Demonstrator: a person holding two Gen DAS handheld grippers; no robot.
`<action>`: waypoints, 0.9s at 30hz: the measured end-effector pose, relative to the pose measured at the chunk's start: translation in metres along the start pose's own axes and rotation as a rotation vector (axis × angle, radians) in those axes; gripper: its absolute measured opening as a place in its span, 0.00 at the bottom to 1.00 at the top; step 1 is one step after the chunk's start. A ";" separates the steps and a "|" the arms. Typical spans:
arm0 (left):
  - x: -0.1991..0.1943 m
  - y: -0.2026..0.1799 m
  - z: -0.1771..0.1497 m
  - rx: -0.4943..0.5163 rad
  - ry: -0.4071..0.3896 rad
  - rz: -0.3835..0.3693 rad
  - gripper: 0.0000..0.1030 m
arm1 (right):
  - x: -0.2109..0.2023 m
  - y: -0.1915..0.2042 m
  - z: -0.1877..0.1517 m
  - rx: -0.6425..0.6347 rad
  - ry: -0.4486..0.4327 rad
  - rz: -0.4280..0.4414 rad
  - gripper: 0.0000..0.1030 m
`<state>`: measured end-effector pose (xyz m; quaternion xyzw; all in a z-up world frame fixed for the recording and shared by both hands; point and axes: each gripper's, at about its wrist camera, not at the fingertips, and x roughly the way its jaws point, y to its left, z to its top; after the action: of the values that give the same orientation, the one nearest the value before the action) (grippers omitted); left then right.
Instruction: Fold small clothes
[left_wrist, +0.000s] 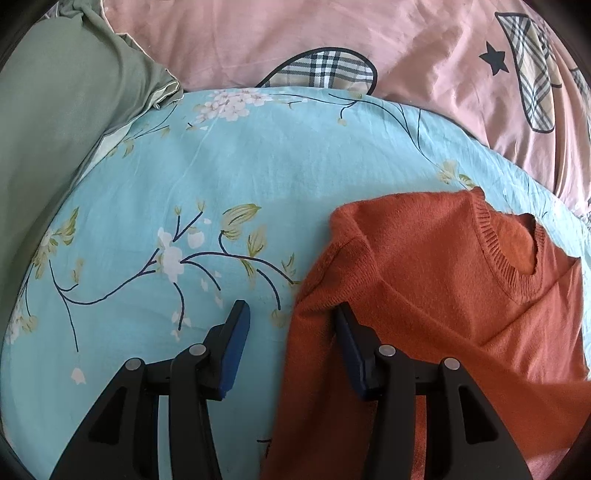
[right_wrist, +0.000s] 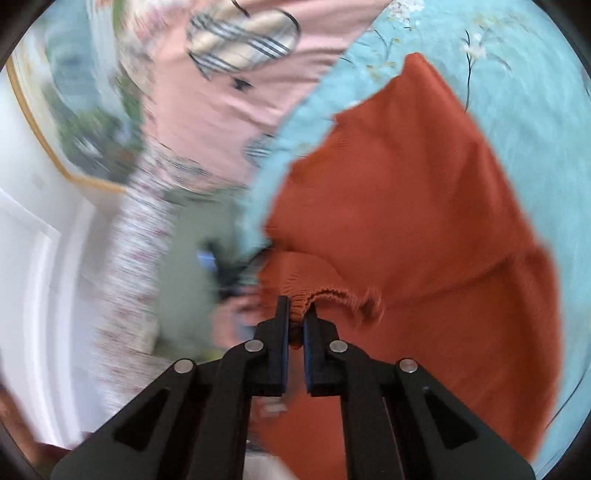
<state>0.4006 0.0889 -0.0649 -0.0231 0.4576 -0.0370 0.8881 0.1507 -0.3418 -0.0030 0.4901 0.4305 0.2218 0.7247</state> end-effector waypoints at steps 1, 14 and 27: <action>0.000 -0.001 0.000 0.001 0.001 0.003 0.48 | -0.004 0.005 -0.003 0.022 -0.022 0.022 0.07; -0.026 0.019 -0.013 -0.068 -0.023 -0.012 0.48 | 0.007 -0.049 0.053 0.096 -0.305 -0.443 0.12; -0.095 0.009 -0.130 0.057 -0.023 0.018 0.47 | 0.076 0.010 0.000 -0.639 -0.032 -0.844 0.50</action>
<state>0.2408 0.1050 -0.0640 0.0060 0.4463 -0.0418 0.8939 0.1919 -0.2813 -0.0247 0.0320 0.4904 0.0235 0.8706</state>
